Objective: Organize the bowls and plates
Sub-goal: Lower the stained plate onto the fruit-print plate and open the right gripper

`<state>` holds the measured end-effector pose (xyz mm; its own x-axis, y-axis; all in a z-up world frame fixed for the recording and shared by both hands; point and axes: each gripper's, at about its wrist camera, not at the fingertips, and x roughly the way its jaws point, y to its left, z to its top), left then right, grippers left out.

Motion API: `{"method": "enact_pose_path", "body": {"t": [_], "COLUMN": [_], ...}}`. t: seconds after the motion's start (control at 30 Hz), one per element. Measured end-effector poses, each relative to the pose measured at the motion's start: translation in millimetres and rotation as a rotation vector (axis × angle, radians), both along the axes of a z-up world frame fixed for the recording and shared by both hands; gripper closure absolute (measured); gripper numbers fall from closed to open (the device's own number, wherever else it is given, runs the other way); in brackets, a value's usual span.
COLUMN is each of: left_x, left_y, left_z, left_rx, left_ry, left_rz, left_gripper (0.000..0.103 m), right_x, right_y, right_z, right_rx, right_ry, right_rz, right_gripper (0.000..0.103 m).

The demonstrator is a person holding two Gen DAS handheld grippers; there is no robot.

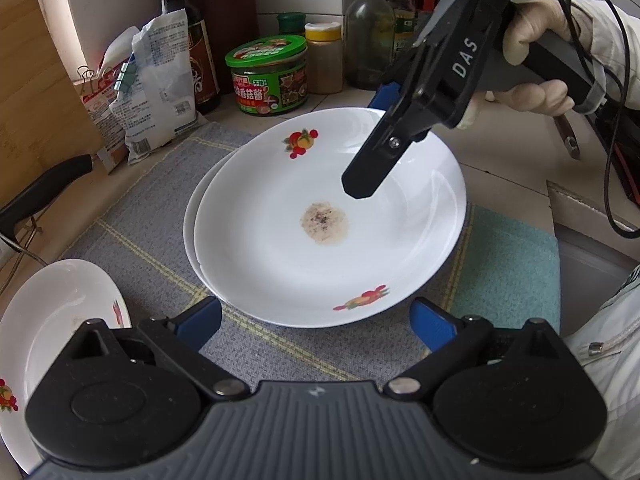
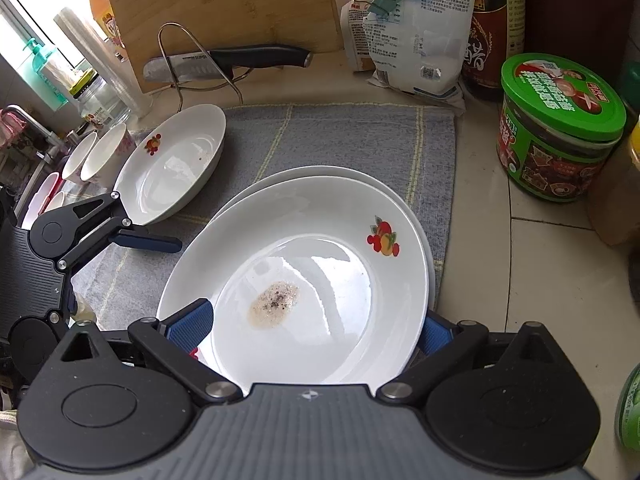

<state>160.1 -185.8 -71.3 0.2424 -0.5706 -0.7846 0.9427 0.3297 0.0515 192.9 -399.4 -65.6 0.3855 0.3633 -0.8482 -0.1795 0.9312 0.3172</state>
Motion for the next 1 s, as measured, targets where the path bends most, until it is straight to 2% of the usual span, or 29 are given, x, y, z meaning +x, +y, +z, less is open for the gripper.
{"method": "enact_pose_path", "body": {"t": [0.4, 0.83, 1.0], "left_x": [-2, -10, -13], "left_y": [-7, -11, -9], "left_z": [-2, -2, -1], "left_rx": [-0.034, -0.051, -0.064], "left_ry": [0.006, -0.04, -0.034], "left_rz": [0.021, 0.028, 0.044], "left_gripper": [0.003, 0.002, 0.002], "right_x": [-10, -24, -29], "right_y": [5, 10, 11], "right_z": [4, 4, 4], "right_rx": [-0.047, -0.1, -0.108], "right_ry": [0.001, 0.01, 0.009], "right_rz": [0.004, 0.008, 0.005], "right_gripper": [0.0, 0.0, 0.0]}}
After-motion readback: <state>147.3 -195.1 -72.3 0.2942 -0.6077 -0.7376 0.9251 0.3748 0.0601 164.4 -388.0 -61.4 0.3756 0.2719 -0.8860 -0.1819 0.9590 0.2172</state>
